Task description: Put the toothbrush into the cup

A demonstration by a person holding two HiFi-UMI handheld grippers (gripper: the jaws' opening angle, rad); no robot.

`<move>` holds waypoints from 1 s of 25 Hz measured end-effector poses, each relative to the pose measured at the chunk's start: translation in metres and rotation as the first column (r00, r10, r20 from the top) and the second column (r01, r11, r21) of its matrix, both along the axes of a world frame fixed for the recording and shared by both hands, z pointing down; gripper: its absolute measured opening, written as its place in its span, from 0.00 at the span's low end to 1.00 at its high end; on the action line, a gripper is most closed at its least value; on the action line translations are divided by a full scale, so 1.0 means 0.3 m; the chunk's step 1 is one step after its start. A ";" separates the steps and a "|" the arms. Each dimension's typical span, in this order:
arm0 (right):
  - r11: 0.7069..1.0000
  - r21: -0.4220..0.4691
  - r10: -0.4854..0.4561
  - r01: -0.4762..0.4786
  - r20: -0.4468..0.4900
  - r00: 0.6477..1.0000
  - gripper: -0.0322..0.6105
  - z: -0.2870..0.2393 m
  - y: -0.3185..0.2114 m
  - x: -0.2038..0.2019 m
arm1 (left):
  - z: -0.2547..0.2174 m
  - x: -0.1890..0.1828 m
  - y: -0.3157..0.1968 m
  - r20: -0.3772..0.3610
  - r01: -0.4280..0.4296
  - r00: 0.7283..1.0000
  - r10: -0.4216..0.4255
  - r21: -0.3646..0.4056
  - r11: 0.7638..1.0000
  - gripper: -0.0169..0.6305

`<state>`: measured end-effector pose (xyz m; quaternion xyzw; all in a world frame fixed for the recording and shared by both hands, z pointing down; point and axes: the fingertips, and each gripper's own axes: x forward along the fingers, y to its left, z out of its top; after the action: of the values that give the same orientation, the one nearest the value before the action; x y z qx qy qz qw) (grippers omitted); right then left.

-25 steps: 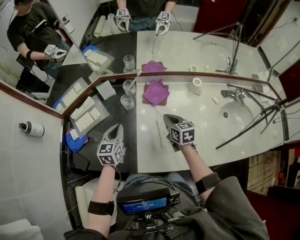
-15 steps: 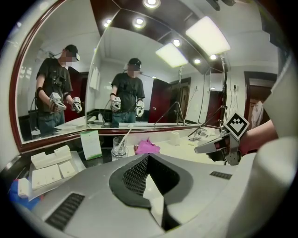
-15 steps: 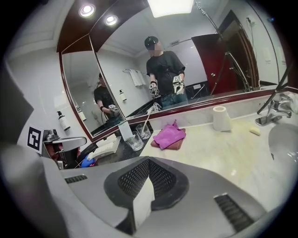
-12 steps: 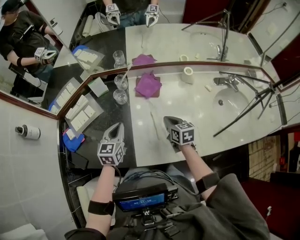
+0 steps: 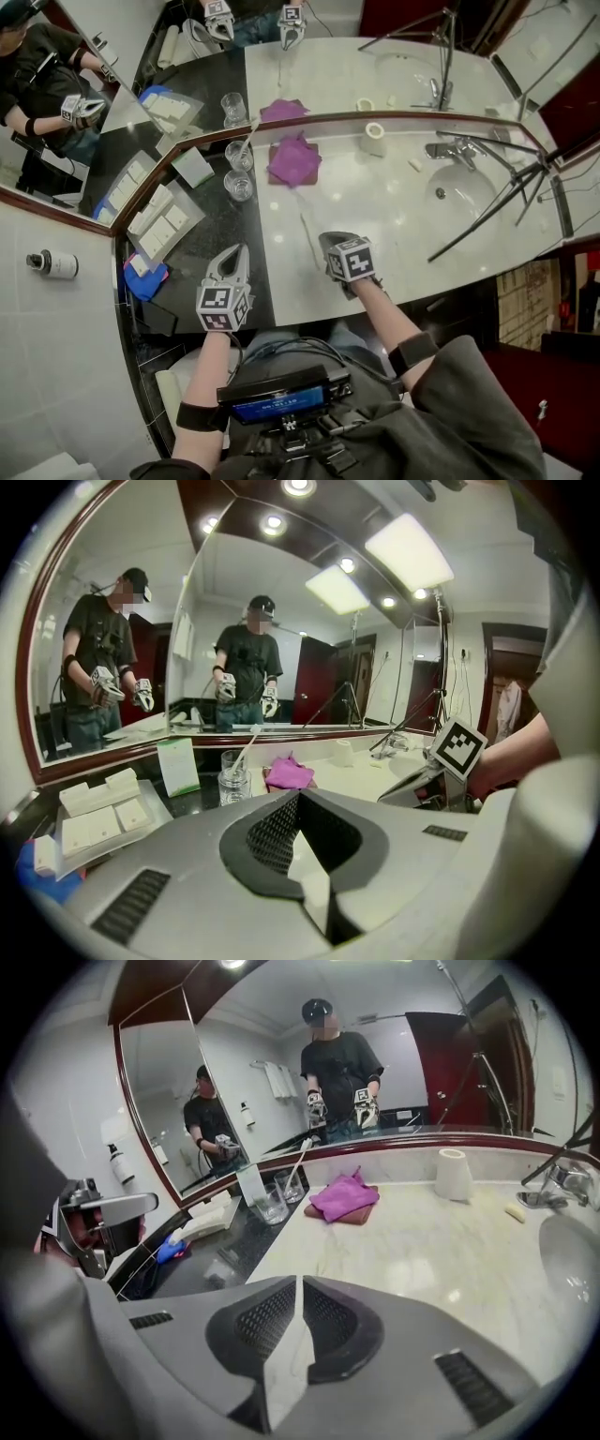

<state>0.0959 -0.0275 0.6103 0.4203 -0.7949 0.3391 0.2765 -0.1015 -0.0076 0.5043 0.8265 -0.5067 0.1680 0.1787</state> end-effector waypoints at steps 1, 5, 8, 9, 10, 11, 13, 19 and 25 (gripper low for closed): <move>1.000 -0.020 -0.014 0.013 -0.023 1.000 0.15 0.022 0.003 -0.009 | 0.007 -0.002 0.003 -0.002 -0.005 1.000 0.005 -0.005 1.000 0.03; 0.995 -0.097 -0.049 0.040 -0.094 0.994 0.24 0.079 0.001 -0.047 | 0.039 -0.017 0.015 -0.015 -0.026 1.000 0.026 -0.029 0.999 0.03; 0.992 -0.115 -0.062 0.045 -0.147 0.987 0.26 0.087 -0.034 -0.082 | 0.078 -0.052 0.009 -0.027 -0.025 0.999 0.024 -0.041 0.999 0.03; 0.991 -0.127 -0.062 0.041 -0.164 0.984 0.29 0.102 -0.044 -0.088 | 0.089 -0.062 0.006 -0.033 -0.024 0.999 0.023 -0.045 0.999 0.03; 0.990 -0.140 -0.059 0.033 -0.184 0.981 0.31 0.119 -0.054 -0.090 | 0.098 -0.071 0.003 -0.039 -0.023 0.999 0.021 -0.050 0.998 0.03; 0.988 -0.153 -0.055 0.023 -0.206 0.977 0.33 0.137 -0.064 -0.086 | 0.106 -0.079 0.000 -0.045 -0.021 0.999 0.019 -0.055 0.998 0.03; 0.983 -0.182 -0.045 -0.001 -0.248 0.968 0.34 0.169 -0.081 -0.069 | 0.121 -0.092 -0.006 -0.057 -0.018 0.998 0.014 -0.065 0.998 0.03; 0.944 -0.328 -0.040 -0.036 -0.222 0.974 0.34 0.242 -0.091 -0.090 | 0.163 -0.138 -0.045 -0.082 0.003 0.997 -0.010 -0.088 0.996 0.03; 0.922 -0.388 -0.095 0.006 -0.212 0.973 0.34 0.305 -0.111 -0.107 | 0.192 -0.170 -0.070 -0.091 0.031 0.995 -0.040 -0.102 0.994 0.03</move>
<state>0.0638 -0.0608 0.7018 0.3729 -0.6867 0.4311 0.4512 -0.1524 -0.0287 0.5618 0.8143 -0.5034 0.1514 0.2463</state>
